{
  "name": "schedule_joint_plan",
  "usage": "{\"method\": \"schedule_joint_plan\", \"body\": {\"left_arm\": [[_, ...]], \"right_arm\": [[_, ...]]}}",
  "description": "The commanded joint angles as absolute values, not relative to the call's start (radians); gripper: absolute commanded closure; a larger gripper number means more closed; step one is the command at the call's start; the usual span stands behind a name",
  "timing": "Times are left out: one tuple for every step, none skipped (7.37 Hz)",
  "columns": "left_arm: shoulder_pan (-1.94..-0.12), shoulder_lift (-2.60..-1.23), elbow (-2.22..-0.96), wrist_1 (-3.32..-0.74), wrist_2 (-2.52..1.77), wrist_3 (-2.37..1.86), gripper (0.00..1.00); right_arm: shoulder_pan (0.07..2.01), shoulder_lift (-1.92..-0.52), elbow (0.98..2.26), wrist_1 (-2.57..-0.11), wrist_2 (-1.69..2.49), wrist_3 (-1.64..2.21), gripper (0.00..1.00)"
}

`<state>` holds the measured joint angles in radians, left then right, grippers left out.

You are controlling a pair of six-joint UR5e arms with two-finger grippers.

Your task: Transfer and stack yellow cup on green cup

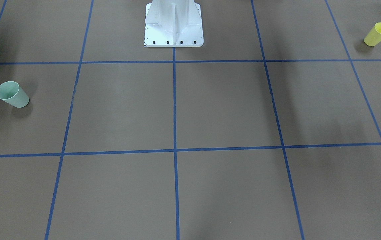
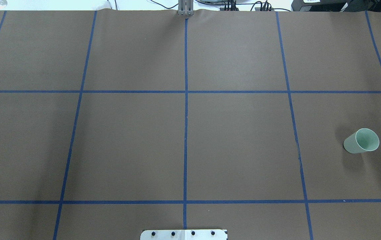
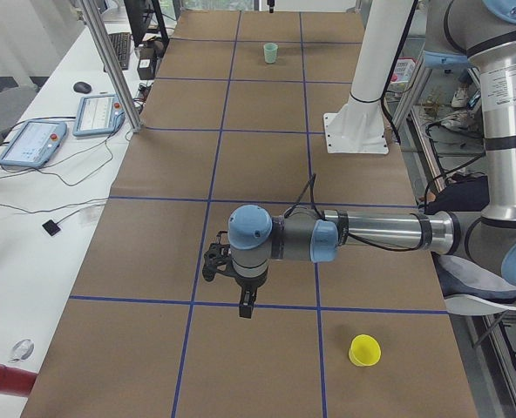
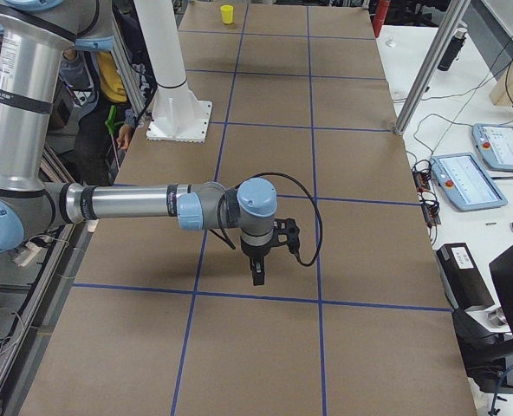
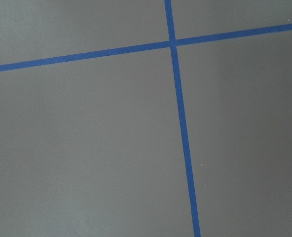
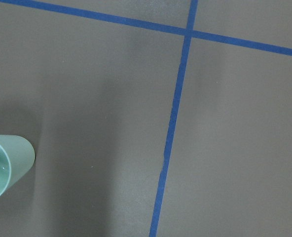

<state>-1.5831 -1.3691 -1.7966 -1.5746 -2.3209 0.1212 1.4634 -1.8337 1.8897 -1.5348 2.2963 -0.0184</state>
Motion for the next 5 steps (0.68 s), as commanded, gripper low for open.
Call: {"method": "schedule_joint_plan", "body": {"left_arm": [[-1.580, -1.370, -1.796, -1.580, -2.321, 0.123, 0.00], [-1.580, -1.370, -1.798, -1.580, -2.321, 0.121, 0.00], [-1.580, -1.370, -1.804, -1.577, -2.321, 0.120, 0.00], [-1.580, -1.371, -1.807, -1.578, -2.319, 0.115, 0.00], [-1.578, -1.387, -1.807, -1.594, -2.322, 0.109, 0.00]], "right_arm": [[1.463, -1.833, 1.888, -1.534, 2.296, -0.018, 0.00], [1.463, -1.833, 1.888, -1.534, 2.296, -0.018, 0.00], [1.463, -1.833, 1.888, -1.534, 2.296, -0.018, 0.00], [1.463, -1.832, 1.887, -1.535, 2.296, -0.017, 0.00], [1.463, -1.832, 1.888, -1.536, 2.296, -0.017, 0.00]]}}
